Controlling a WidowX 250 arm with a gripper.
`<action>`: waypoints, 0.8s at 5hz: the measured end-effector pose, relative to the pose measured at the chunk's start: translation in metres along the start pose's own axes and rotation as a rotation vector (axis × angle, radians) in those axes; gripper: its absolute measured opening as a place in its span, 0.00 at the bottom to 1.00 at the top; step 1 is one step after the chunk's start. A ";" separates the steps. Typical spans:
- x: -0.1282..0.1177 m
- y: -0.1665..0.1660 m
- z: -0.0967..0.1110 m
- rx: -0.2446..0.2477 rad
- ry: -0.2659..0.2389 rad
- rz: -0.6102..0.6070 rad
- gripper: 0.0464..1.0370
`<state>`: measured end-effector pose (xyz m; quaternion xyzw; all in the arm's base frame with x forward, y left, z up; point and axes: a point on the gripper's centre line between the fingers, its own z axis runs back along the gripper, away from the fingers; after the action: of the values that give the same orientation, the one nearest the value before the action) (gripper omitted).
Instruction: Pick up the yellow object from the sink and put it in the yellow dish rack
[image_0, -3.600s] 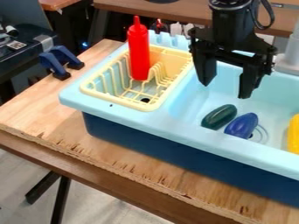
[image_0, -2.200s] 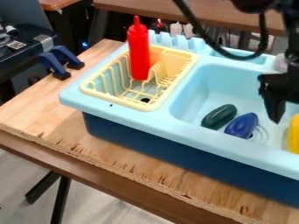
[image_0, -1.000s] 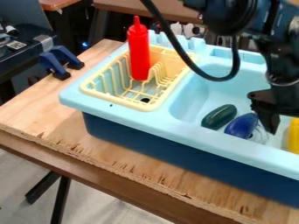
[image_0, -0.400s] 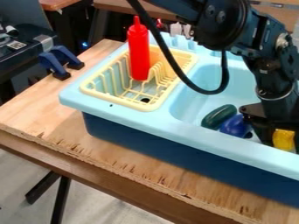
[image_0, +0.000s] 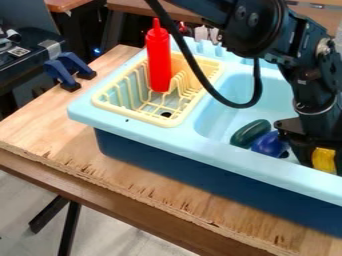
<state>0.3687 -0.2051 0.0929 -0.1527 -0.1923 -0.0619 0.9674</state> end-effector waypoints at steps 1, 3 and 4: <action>0.000 -0.001 0.002 0.005 -0.009 -0.010 0.62; 0.003 -0.007 0.066 0.056 -0.115 -0.047 0.62; -0.006 -0.007 0.093 0.077 -0.110 -0.046 0.62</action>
<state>0.3292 -0.1822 0.1740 -0.1140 -0.2509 -0.0681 0.9589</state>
